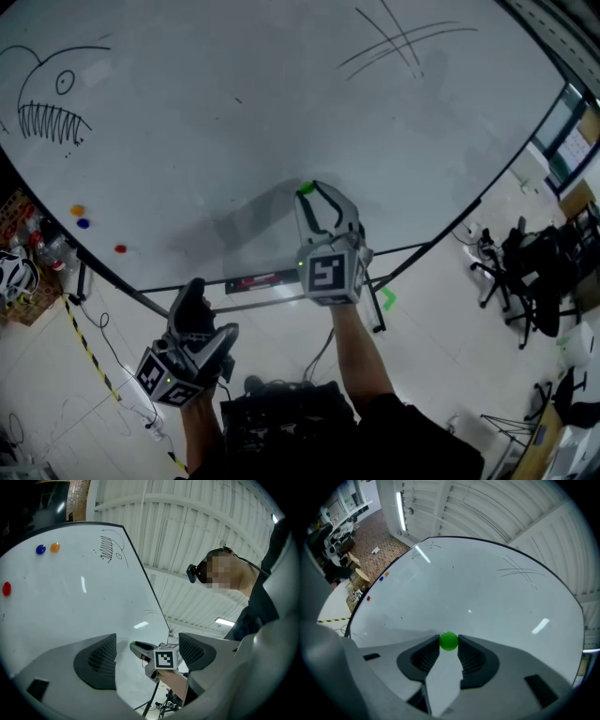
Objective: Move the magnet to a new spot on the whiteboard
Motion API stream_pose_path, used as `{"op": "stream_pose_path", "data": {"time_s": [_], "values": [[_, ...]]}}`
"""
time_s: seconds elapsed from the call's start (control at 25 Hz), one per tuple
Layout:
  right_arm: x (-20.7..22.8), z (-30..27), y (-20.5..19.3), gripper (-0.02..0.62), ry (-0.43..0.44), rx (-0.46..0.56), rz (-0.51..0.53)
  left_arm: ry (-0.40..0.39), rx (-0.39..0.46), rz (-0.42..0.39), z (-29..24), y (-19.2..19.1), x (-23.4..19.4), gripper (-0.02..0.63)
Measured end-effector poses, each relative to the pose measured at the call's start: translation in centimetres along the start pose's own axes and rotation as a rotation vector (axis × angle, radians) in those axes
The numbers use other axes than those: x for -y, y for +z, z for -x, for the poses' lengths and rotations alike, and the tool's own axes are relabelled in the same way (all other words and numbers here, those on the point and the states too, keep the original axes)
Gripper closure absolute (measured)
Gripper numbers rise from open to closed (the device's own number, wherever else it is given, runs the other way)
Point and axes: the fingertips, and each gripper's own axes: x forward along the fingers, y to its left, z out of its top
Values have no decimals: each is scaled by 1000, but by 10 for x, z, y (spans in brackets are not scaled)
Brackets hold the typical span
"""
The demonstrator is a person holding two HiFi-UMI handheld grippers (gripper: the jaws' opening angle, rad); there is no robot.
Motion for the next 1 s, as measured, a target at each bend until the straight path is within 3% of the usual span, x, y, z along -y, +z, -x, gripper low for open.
{"op": "stream_pose_path", "data": {"time_s": [0.16, 0.56, 0.8, 1.0], "values": [[2, -11, 0, 445, -6, -37, 37, 14, 12, -10, 5, 5, -5, 193], [-24, -14, -46, 445, 5, -144, -21, 9, 5, 36, 18, 1, -12, 193], [-25, -19, -54, 443, -27, -117, 7, 11, 2, 38, 17, 1, -11, 193], [-21, -6, -48, 436, -14, -111, -69, 2, -5, 36, 14, -1, -9, 193]]}}
